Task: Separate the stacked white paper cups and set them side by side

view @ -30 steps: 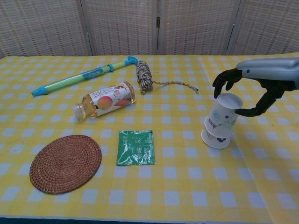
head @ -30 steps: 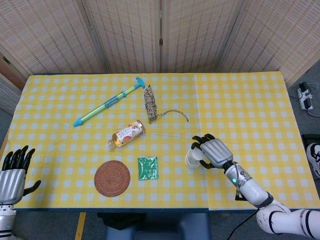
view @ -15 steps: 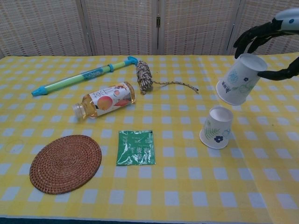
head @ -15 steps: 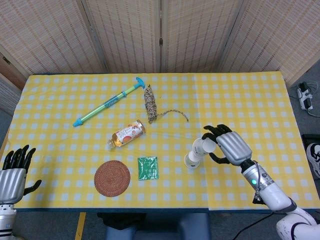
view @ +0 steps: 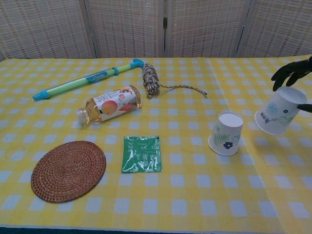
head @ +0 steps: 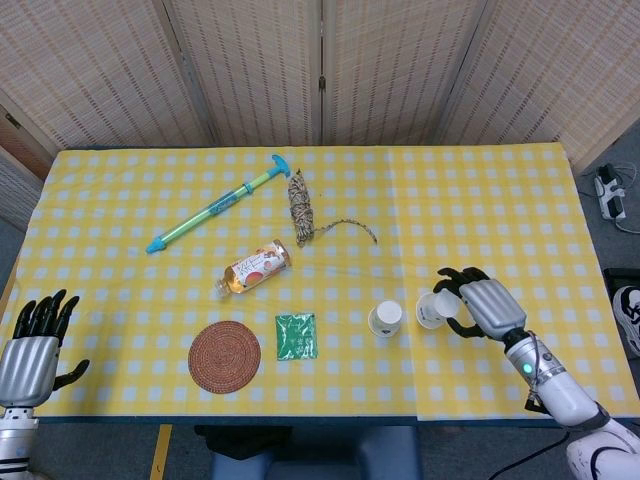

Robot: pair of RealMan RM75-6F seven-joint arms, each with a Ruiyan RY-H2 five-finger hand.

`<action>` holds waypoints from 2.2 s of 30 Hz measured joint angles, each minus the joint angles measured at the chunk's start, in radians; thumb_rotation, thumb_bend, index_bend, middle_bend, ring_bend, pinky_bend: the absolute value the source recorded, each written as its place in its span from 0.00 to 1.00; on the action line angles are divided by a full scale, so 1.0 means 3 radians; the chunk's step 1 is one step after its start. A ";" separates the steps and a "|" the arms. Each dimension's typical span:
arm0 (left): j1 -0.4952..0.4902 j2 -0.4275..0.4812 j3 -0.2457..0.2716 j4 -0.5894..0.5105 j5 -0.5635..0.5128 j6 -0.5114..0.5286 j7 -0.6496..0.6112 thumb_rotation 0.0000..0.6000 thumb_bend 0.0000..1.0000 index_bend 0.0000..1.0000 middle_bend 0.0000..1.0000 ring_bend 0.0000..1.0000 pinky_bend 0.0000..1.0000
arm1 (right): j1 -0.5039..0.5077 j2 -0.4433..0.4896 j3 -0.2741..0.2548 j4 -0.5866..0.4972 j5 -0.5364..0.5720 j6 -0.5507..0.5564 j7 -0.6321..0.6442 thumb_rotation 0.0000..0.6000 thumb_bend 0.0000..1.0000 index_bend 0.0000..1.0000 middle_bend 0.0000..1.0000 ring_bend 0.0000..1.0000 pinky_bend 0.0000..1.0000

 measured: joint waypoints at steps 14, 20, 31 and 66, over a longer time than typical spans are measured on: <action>0.0020 -0.0010 0.0012 0.0018 0.0001 0.0019 -0.0003 1.00 0.24 0.08 0.06 0.06 0.00 | 0.0059 -0.0464 -0.0005 0.0469 -0.0050 -0.0135 0.0119 1.00 0.45 0.39 0.17 0.22 0.13; 0.0029 -0.0004 0.0011 0.0026 -0.0008 0.0025 -0.0022 1.00 0.24 0.08 0.06 0.06 0.00 | 0.0070 -0.0495 0.0003 0.0492 -0.0025 -0.0139 0.0047 1.00 0.45 0.39 0.17 0.21 0.13; 0.0023 -0.0025 0.0015 0.0062 -0.0003 0.0008 -0.0045 1.00 0.24 0.08 0.06 0.06 0.00 | 0.0057 -0.0549 -0.0009 0.0520 0.0005 -0.0126 -0.0041 1.00 0.45 0.38 0.17 0.21 0.13; -0.0005 -0.0132 -0.0013 0.0140 0.0239 0.0193 -0.0226 1.00 0.24 0.09 0.06 0.06 0.00 | -0.0787 -0.0168 -0.0094 0.0174 -0.0625 0.1564 0.0013 1.00 0.45 0.09 0.01 0.09 0.07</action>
